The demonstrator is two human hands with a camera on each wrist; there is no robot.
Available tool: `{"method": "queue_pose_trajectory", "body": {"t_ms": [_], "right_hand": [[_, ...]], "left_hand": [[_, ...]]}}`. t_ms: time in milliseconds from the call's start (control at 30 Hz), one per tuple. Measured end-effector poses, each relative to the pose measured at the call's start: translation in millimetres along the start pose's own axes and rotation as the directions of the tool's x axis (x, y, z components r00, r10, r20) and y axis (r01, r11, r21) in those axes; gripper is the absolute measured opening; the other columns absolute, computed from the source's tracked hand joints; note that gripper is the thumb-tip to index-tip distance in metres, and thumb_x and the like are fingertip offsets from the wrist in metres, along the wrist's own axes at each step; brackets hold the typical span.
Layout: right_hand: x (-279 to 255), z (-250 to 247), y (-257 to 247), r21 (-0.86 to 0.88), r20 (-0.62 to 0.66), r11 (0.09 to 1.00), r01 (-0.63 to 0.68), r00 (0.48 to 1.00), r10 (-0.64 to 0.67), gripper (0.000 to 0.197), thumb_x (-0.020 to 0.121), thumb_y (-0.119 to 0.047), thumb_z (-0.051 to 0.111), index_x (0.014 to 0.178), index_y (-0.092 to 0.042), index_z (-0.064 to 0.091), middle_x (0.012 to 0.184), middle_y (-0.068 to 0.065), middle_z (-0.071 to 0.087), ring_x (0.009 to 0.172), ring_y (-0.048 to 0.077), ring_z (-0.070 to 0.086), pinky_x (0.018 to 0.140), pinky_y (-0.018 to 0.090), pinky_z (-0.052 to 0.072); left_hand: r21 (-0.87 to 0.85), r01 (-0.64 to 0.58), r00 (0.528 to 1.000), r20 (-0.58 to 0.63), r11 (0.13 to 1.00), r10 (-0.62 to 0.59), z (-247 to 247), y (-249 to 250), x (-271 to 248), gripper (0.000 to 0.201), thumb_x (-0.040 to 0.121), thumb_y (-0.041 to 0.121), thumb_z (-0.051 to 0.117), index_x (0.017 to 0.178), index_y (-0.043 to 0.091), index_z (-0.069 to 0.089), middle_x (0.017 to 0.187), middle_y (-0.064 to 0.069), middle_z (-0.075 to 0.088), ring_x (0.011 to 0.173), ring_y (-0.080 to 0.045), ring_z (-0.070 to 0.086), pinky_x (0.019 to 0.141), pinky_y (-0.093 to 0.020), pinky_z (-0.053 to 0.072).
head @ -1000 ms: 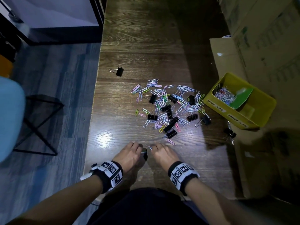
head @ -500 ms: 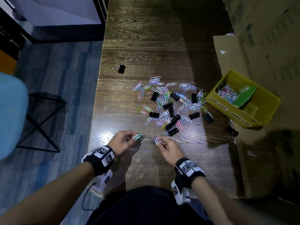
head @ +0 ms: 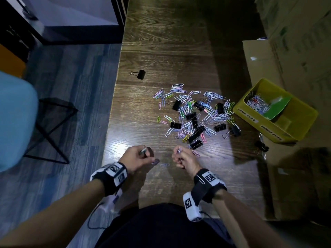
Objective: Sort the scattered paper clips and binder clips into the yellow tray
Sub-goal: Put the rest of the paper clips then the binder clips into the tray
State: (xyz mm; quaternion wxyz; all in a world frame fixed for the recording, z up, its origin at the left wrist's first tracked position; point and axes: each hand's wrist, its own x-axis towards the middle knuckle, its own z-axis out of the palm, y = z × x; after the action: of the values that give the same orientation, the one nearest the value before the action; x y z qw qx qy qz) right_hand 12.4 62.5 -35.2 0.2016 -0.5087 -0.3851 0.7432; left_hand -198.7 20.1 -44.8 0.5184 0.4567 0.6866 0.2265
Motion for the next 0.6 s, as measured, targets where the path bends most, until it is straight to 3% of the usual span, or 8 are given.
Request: {"method": "queue_pose_trajectory", "body": {"t_ms": [33,67,133,200,267,400,533,600], "right_hand": [[0,-1,2,-0.204,0.007,0.978,0.043,0.999,-0.042,0.018,0.069,-0.032,0.059,0.068,-0.020,0.045,0.060,-0.004,0.039,0.054,0.009,0.034,0.046,0.018,0.025],[0,-2,4,-0.440,0.039,0.893,0.096,0.995,-0.087,0.026,0.075,-0.041,0.064,0.068,-0.022,0.048,0.061,-0.006,0.042,0.055,0.008,0.038,0.050,0.019,0.030],[-3,0,3,-0.800,0.104,0.578,0.160,0.986,-0.128,0.023,0.081,-0.047,0.064,0.078,-0.025,0.057,0.070,-0.008,0.058,0.065,0.008,0.054,0.060,0.021,0.044],[-7,5,0,-0.955,0.191,0.207,0.211,0.975,-0.115,0.022,0.088,-0.045,0.058,0.104,-0.030,0.062,0.099,-0.002,0.069,0.091,0.019,0.064,0.074,0.029,0.050],[-10,9,-2,-0.970,0.241,0.011,0.243,0.966,-0.091,0.028,0.094,-0.037,0.051,0.117,-0.023,0.060,0.107,0.005,0.068,0.097,0.025,0.063,0.075,0.032,0.047],[-16,17,-3,-0.960,0.260,-0.122,0.251,0.963,-0.068,0.023,0.095,-0.013,0.045,0.112,-0.014,0.061,0.096,0.009,0.067,0.089,0.028,0.063,0.067,0.032,0.040],[-18,20,-1,-0.956,0.283,-0.113,0.271,0.954,-0.101,0.023,0.093,-0.012,0.041,0.111,-0.009,0.055,0.099,0.014,0.065,0.090,0.032,0.062,0.066,0.035,0.037],[-18,18,1,-0.965,0.263,-0.027,0.262,0.958,-0.117,0.023,0.095,-0.020,0.038,0.111,-0.011,0.053,0.101,0.015,0.065,0.091,0.032,0.062,0.070,0.036,0.043]], "left_hand": [[0.178,-0.054,0.998,-0.016,0.983,0.058,1,-3,-3,0.025,0.071,0.023,0.079,0.076,0.009,0.060,0.068,0.001,0.059,0.060,-0.010,0.052,0.058,-0.018,0.042],[0.342,-0.097,0.994,-0.016,0.935,0.110,3,-5,-6,0.025,0.072,0.028,0.078,0.084,0.011,0.063,0.078,0.000,0.063,0.069,-0.012,0.058,0.066,-0.020,0.046],[0.523,-0.145,0.985,-0.005,0.840,0.174,9,-7,-15,0.024,0.076,0.032,0.070,0.096,0.020,0.066,0.091,-0.001,0.064,0.083,-0.019,0.061,0.074,-0.026,0.047],[0.590,-0.188,0.975,0.016,0.785,0.221,17,-7,-24,0.020,0.082,0.031,0.064,0.100,0.023,0.065,0.091,0.000,0.061,0.081,-0.020,0.061,0.071,-0.028,0.049],[0.675,-0.230,0.967,0.079,0.701,0.241,24,-7,-29,0.017,0.083,0.024,0.062,0.100,0.020,0.064,0.089,-0.001,0.061,0.077,-0.022,0.063,0.068,-0.030,0.052],[0.738,-0.218,0.974,0.120,0.639,0.195,32,-1,-27,0.022,0.085,0.014,0.057,0.106,0.013,0.062,0.096,-0.008,0.062,0.085,-0.029,0.064,0.070,-0.035,0.048],[0.776,-0.237,0.970,0.154,0.585,0.188,36,6,-20,0.032,0.092,0.029,0.047,0.117,0.009,0.053,0.109,-0.008,0.057,0.098,-0.027,0.058,0.079,-0.035,0.045],[0.781,-0.224,0.973,0.144,0.582,0.182,36,8,-15,0.033,0.093,0.031,0.045,0.115,0.007,0.051,0.109,-0.009,0.057,0.100,-0.028,0.057,0.080,-0.037,0.044]]}}
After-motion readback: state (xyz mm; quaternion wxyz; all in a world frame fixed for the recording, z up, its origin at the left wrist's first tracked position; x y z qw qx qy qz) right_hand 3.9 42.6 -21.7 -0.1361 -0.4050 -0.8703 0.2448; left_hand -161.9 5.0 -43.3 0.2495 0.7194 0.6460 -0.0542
